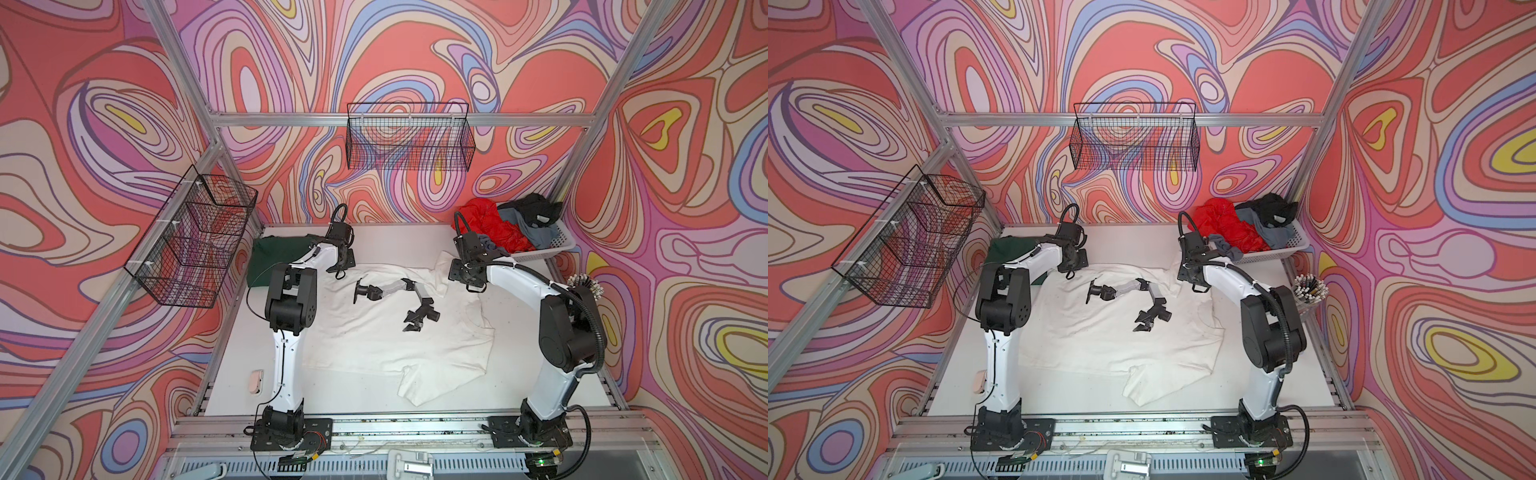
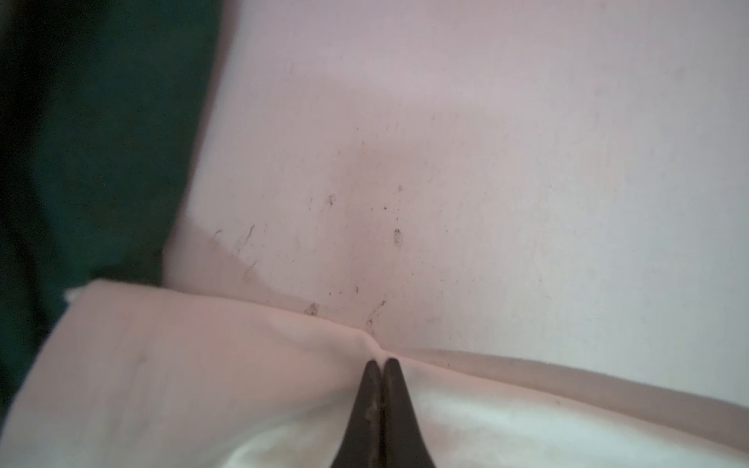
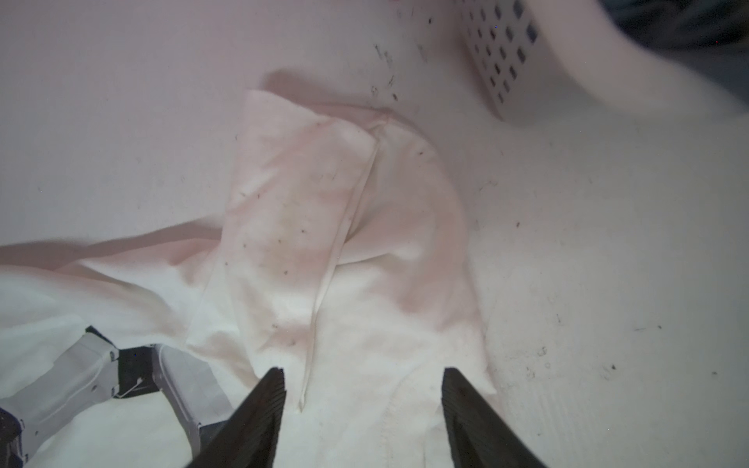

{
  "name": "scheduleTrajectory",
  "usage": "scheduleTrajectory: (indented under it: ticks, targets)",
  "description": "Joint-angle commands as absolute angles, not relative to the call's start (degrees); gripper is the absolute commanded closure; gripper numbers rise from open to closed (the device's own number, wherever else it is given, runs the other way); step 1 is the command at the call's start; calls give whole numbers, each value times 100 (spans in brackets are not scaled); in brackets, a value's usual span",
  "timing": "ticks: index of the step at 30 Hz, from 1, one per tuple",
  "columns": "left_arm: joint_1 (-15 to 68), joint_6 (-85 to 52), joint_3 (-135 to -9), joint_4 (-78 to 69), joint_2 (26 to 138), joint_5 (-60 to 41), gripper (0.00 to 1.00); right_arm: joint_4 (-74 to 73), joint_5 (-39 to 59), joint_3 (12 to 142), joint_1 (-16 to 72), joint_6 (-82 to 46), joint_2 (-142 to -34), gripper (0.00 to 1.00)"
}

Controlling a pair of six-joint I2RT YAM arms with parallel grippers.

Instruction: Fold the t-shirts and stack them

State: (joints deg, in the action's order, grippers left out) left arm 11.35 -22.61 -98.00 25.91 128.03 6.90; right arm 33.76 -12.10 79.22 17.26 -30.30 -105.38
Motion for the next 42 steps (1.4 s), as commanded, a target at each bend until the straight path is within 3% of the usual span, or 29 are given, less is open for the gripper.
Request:
scheduleTrajectory:
  ticks: [1,15,23,29,34,38,42]
  targets:
    - [1225,-2164,-9517,2309,12195,975,100,3237,-1327,8130,1537,-3021,-10777,35]
    - [1560,-2258,-8117,1556,11085,1413,100,3123,-1261,9106,1462,-2941,-11961,46]
    - [1573,-2259,-8077,1556,11129,1397,100,3166,-1608,9698,1461,-2842,-12639,59]
    - [1573,-2224,-8086,1552,11118,1396,100,3198,-1660,10056,1444,-2797,-13073,63]
    - [1572,-2172,-8128,1555,11175,1292,100,3182,-1785,10274,1441,-2576,-13290,75]
    - [1572,-2161,-8183,1610,11229,1309,100,3078,-1869,10278,1442,-2544,-13324,92]
    - [1570,-2135,-8199,1642,11224,1330,100,3033,-1925,10235,1441,-2506,-13257,100]
